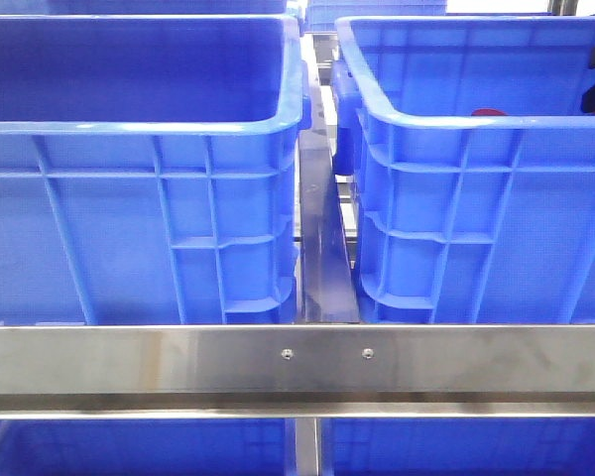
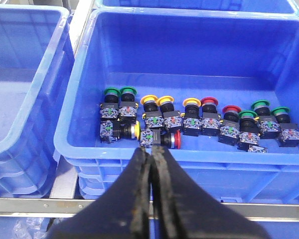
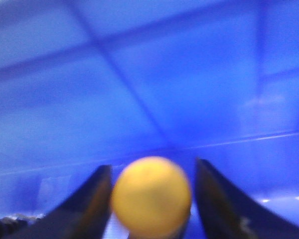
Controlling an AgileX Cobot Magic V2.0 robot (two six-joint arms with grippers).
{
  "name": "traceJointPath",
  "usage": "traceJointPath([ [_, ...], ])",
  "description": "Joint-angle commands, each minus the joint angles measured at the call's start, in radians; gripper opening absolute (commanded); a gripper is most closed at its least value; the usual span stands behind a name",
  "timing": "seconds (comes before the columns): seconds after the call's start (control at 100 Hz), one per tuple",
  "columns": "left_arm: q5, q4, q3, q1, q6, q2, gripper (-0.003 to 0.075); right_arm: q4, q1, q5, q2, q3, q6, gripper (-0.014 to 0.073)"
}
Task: Pick red and yellow buttons and place in box
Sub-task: 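Lower the yellow button into the bin and open the right gripper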
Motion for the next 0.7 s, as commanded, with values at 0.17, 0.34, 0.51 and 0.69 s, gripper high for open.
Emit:
traceJointPath([
  [0.17, -0.075, 0.019, -0.020, 0.003, -0.005, 0.012, -0.0019, 0.018, -0.005, 0.045, -0.087, -0.027, -0.014, 0.0512],
  [0.34, -0.075, 0.019, -0.020, 0.003, -0.005, 0.012, -0.0019, -0.030, -0.005, 0.045, -0.154, -0.024, -0.014, 0.0512],
  [0.51, -0.075, 0.019, -0.020, 0.003, -0.005, 0.012, -0.0019, -0.056, -0.003, 0.042, -0.242, 0.002, -0.014, 0.0510],
  [0.69, -0.075, 0.019, -0.020, 0.003, -0.005, 0.012, -0.0019, -0.106, -0.003, 0.042, -0.372, 0.089, -0.014, 0.0510],
])
